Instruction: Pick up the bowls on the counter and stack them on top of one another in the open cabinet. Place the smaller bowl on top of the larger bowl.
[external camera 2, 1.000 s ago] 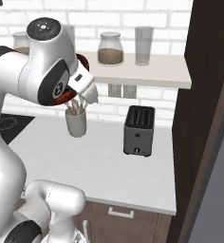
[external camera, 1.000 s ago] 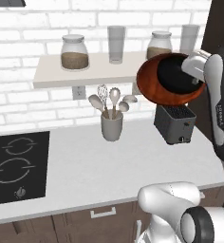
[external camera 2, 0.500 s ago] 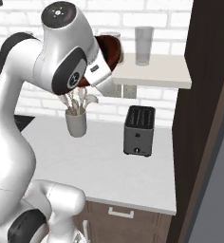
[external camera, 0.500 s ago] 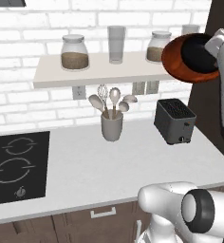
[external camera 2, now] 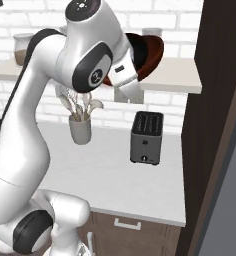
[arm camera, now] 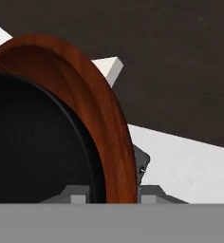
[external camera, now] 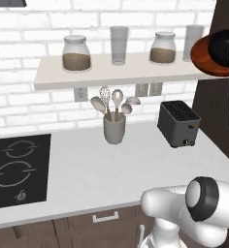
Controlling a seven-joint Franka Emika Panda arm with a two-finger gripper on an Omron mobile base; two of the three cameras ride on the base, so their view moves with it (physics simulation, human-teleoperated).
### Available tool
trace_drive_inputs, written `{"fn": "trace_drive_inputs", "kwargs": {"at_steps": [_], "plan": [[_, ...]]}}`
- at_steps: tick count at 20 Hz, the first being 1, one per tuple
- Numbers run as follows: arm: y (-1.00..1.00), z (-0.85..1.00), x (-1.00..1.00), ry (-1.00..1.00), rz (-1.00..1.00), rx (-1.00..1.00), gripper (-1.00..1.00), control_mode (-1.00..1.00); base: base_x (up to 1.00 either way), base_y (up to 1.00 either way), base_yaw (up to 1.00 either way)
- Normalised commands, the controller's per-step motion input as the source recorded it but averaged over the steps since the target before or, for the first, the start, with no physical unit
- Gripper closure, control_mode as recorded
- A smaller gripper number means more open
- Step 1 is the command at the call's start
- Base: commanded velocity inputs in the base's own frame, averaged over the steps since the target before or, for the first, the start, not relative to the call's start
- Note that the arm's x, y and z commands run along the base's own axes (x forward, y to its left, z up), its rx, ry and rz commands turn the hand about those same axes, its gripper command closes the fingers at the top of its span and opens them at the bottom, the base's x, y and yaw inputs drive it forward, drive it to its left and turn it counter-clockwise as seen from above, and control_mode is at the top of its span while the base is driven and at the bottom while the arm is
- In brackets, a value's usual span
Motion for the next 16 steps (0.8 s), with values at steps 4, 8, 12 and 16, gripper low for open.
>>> {"fn": "trace_drive_inputs", "kwargs": {"at_steps": [4,8,12,16], "plan": [[-0.04,-0.01,0.29,0.07,-0.23,-0.04,1.0,-1.0,0.0,0.0,0.0],[0.0,-0.2,0.57,0.11,-0.18,-0.04,1.0,-1.0,0.0,0.0,0.0],[-0.17,-0.02,0.72,0.02,-0.12,0.01,1.0,-1.0,0.0,0.0,0.0],[-0.31,-0.01,0.64,0.02,-0.11,0.05,1.0,-1.0,0.0,0.0,0.0]]}}
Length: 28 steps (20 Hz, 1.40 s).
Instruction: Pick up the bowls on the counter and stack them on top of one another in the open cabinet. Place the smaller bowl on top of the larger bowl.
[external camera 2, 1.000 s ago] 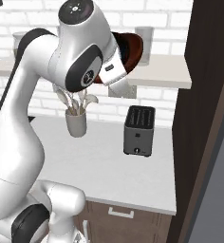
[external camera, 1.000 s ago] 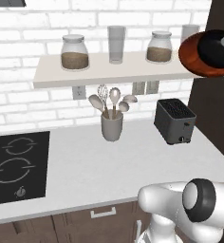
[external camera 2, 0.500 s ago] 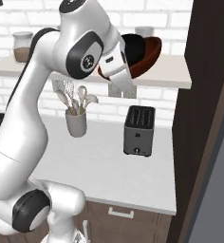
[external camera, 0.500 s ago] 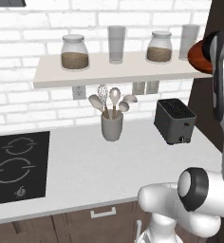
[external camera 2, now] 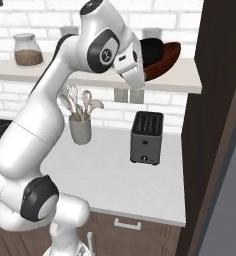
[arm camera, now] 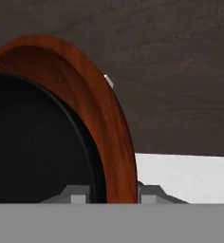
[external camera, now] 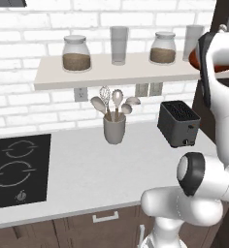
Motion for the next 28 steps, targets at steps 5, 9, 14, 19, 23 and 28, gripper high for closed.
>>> {"fn": "trace_drive_inputs", "kwargs": {"at_steps": [5,9,14,19,23,28], "plan": [[-0.29,-0.03,0.45,0.03,-0.08,0.04,1.0,-1.0,0.0,0.0,0.0],[-0.27,-0.14,0.53,0.03,-0.05,0.06,1.0,-1.0,0.0,0.0,0.0],[-0.21,-0.17,0.24,0.01,-0.01,0.08,1.0,-1.0,0.0,0.0,0.0],[-0.02,-0.1,0.21,0.0,0.0,0.07,1.0,-1.0,0.0,0.0,0.0],[0.0,0.0,0.04,0.0,0.0,0.04,1.0,-1.0,0.0,0.0,0.0],[-0.01,0.0,0.0,0.0,0.0,0.02,1.0,-1.0,0.0,0.0,0.0]]}}
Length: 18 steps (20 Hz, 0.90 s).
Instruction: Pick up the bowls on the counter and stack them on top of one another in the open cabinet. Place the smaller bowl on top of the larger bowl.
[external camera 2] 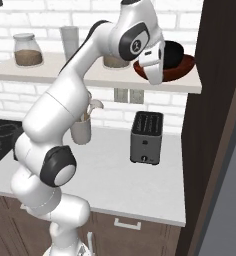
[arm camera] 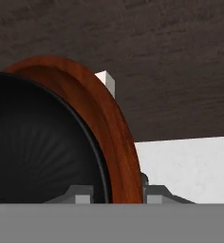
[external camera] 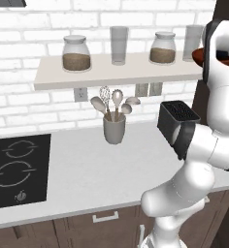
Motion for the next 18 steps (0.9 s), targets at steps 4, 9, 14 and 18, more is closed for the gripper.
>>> {"fn": "trace_drive_inputs", "kwargs": {"at_steps": [4,9,14,18], "plan": [[-0.02,0.0,0.0,0.0,0.0,0.01,1.0,-1.0,0.0,0.0,0.0],[0.0,0.0,0.0,0.0,0.0,0.0,-1.0,-1.0,0.0,0.0,0.0],[0.0,0.0,0.0,0.0,0.0,0.0,-1.0,-1.0,0.0,0.0,0.0],[-0.01,0.0,0.0,0.0,0.0,0.0,-1.0,-1.0,0.0,0.0,0.0]]}}
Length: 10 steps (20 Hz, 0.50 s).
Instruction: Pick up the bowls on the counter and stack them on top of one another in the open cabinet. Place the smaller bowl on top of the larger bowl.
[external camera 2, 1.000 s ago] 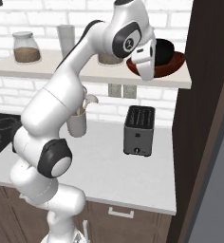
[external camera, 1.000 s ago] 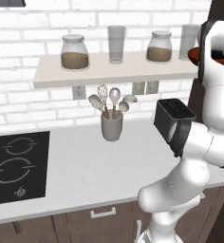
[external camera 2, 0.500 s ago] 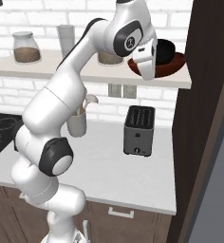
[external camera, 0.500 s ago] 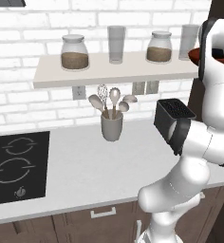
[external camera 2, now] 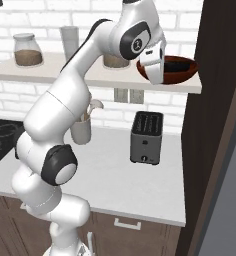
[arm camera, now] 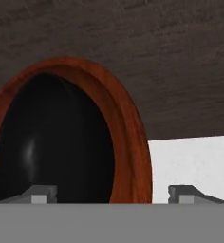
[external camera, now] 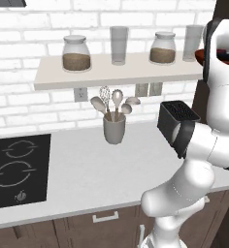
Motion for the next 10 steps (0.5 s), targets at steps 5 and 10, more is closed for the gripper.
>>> {"fn": "trace_drive_inputs", "kwargs": {"at_steps": [5,10], "plan": [[0.0,0.0,-0.03,0.0,0.0,0.0,-1.0,-1.0,0.0,0.0,0.0],[0.03,0.12,-0.36,0.0,0.0,0.0,-1.0,-1.0,0.0,0.0,0.0]]}}
